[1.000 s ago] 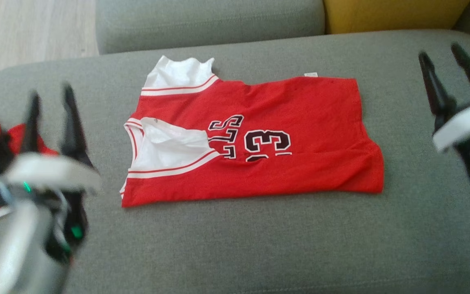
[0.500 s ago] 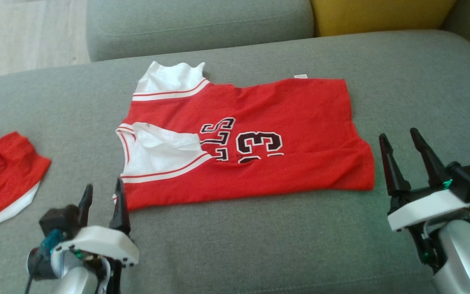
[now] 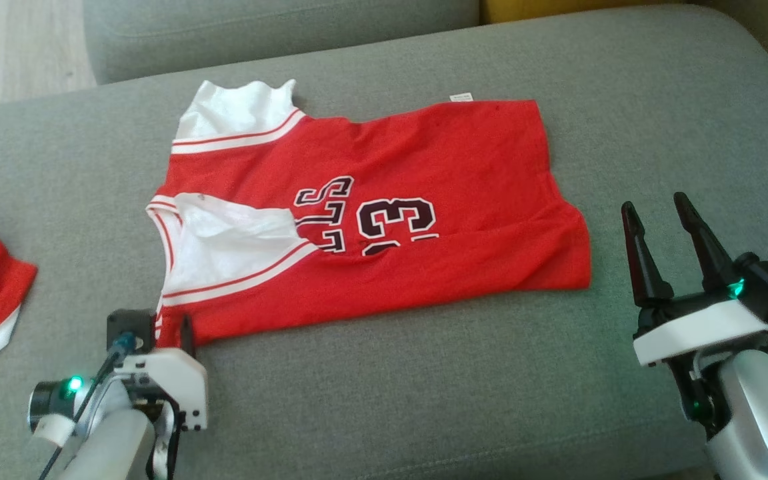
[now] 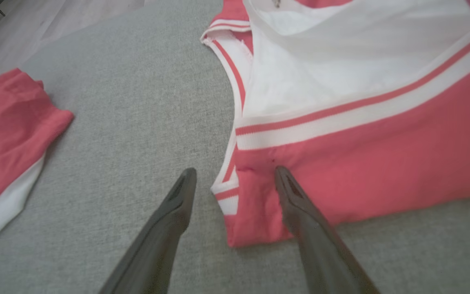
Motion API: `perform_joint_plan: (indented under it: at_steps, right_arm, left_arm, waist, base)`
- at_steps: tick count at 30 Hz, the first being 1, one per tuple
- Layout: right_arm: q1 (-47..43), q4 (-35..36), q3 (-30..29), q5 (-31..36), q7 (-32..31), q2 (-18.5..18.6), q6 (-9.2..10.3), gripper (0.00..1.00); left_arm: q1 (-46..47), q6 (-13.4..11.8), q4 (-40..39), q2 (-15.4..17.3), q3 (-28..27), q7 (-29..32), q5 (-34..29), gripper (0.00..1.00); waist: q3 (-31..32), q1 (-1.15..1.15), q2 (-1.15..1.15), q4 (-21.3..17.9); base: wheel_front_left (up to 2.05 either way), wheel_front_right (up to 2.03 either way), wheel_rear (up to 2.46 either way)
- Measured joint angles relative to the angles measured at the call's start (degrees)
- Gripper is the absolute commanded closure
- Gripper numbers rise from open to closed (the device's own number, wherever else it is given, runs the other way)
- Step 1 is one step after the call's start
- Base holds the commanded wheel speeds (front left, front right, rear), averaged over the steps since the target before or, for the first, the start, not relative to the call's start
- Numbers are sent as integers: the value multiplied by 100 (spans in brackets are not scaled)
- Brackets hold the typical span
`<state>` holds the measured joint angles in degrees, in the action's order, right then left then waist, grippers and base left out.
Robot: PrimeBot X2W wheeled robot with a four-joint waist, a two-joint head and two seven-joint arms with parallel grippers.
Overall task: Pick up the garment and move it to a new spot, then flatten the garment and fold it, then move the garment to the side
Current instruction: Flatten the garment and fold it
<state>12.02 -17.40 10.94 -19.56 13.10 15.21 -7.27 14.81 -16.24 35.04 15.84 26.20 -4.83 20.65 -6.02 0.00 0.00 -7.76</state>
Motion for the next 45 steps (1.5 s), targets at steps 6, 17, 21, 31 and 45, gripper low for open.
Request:
perform_joint_plan:
  at_steps: [6,17,21,31,45]
  right_arm:
    - [0,2,-51,0,0,-20,0,0]
    - [0,-421,-338,-19,-558,-338,0,0]
    - [9,-725,-450,-192,-1012,-579,0,0]
    - [461,-1672,-892,1,-1670,-737,0,0]
    - [905,-2345,-709,-274,-2129,-703,0,100]
  left_arm:
    - [216,-47,225,63,115,313,-99,0]
    - [280,134,13,19,198,152,27,100]
    - [280,57,-348,3,130,-134,27,100]
    - [280,-19,-1051,1,223,-286,1,100]
    - [280,-92,-1211,5,382,-274,-48,100]
  waist:
    - [-116,0,0,-104]
    - [-89,0,0,19]
    - [-99,0,0,151]
    - [-323,0,0,462]
    - [-409,0,0,686]
  base:
    - [0,0,0]
    - [0,0,0]
    - [0,0,0]
    - [0,0,0]
    - [0,0,0]
